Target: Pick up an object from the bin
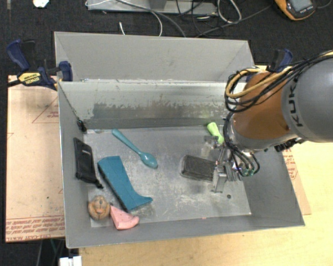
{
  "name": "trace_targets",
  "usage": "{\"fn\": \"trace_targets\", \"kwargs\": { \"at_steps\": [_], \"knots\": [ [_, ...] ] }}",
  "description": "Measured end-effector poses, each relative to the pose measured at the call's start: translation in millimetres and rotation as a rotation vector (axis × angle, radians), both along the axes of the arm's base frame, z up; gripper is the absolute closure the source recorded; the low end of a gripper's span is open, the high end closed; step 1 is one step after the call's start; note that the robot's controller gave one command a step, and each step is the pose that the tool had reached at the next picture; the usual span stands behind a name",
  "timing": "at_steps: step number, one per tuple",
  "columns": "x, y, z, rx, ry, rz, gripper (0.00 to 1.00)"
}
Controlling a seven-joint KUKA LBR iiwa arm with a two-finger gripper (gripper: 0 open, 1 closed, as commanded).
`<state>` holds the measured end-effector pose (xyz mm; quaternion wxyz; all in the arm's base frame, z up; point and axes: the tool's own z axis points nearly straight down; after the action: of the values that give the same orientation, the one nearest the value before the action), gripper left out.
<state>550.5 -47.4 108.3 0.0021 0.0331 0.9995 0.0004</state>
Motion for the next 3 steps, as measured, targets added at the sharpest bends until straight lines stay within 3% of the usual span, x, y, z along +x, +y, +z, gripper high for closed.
{"fn": "trace_targets", "kwargs": {
  "at_steps": [1, 2, 3],
  "knots": [
    [5.0, 66.7, -27.7, 0.002, 0.001, -0.023, 0.0],
    [5.7, 62.9, -25.8, 0.0, 0.0, -0.027, 1.0],
    [5.6, 62.9, -25.5, 0.0, 0.0, -0.027, 1.0]
  ]
}}
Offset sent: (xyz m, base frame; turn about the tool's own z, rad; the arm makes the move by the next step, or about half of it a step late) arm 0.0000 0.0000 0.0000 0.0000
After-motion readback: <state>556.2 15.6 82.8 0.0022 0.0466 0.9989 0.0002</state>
